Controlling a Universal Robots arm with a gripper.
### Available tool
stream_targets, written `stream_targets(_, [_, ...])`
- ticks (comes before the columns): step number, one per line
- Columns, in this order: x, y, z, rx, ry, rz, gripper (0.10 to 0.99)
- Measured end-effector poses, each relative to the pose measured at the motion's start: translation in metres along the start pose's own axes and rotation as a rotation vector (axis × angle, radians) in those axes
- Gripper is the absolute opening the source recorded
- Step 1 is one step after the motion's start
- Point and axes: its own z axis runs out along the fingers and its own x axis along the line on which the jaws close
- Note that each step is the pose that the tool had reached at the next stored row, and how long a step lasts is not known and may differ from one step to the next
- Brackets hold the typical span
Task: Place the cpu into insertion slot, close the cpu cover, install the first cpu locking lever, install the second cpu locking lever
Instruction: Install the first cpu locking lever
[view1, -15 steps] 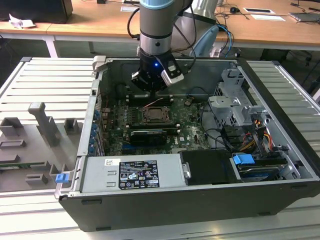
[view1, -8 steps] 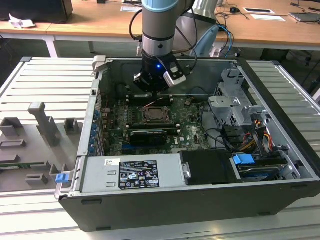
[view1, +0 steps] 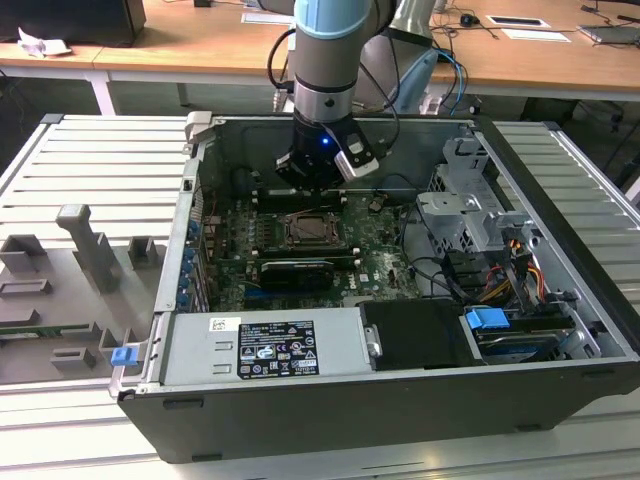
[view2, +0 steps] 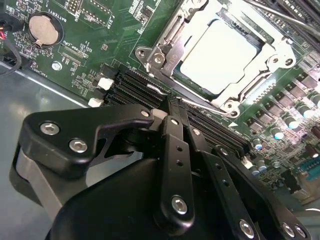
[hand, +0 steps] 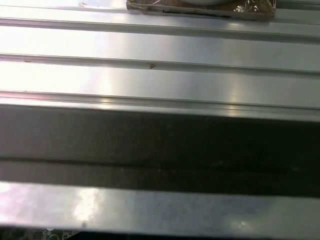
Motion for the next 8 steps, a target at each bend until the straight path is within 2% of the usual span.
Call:
stream_targets(4, [-0.0033,-0.0003,0.0021,0.000,0.0003,0.000,0.106])
stream_targets(8, [-0.0057,-0.0006,0.0046,0.005,0.0007,0.000,0.106])
